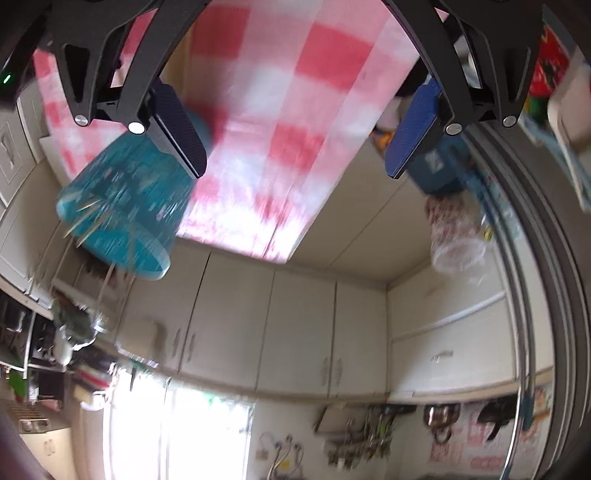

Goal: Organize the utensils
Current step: 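Move the open left gripper back down beside the basket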

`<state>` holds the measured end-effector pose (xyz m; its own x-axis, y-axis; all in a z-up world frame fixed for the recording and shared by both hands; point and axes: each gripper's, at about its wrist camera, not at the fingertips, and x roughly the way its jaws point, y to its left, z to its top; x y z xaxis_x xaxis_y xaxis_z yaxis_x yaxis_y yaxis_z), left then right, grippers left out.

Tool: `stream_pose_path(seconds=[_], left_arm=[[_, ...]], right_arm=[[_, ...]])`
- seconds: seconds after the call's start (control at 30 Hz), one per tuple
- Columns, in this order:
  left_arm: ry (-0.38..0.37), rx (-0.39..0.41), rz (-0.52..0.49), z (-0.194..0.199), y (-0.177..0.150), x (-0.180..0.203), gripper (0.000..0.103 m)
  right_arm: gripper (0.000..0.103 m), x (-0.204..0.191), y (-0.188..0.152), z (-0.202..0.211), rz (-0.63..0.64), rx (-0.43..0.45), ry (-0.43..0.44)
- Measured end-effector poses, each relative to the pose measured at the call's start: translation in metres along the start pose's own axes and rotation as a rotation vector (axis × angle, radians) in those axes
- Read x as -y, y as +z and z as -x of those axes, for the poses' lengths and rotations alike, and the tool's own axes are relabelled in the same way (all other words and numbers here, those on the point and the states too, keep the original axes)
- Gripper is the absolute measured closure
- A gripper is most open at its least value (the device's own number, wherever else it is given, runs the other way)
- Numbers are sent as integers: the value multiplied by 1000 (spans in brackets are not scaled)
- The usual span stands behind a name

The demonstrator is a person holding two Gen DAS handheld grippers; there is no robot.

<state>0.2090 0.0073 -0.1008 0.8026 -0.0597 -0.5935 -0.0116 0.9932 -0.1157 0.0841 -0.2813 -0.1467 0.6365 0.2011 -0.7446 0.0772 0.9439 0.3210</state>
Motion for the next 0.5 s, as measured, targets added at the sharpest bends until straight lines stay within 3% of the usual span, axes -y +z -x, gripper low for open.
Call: stream_pose_path(seconds=[0.1, 0.2, 0.3, 0.37, 0.5], left_arm=[[12, -52, 17, -5, -21, -16, 10], [7, -69, 4, -3, -31, -22, 10], [1, -78, -9, -3, -35, -22, 10], [-1, -82, -10, -5, -35, -21, 10], [-1, -106, 3, -15, -37, -18, 10]], right_arm=[[90, -7, -2, 0, 31, -3, -46], [97, -24, -1, -5, 118, -17, -155], [97, -41, -3, -11, 214, -19, -241], [97, -42, -2, -12, 211, -26, -238], [97, -28, 0, -7, 116, -45, -150]])
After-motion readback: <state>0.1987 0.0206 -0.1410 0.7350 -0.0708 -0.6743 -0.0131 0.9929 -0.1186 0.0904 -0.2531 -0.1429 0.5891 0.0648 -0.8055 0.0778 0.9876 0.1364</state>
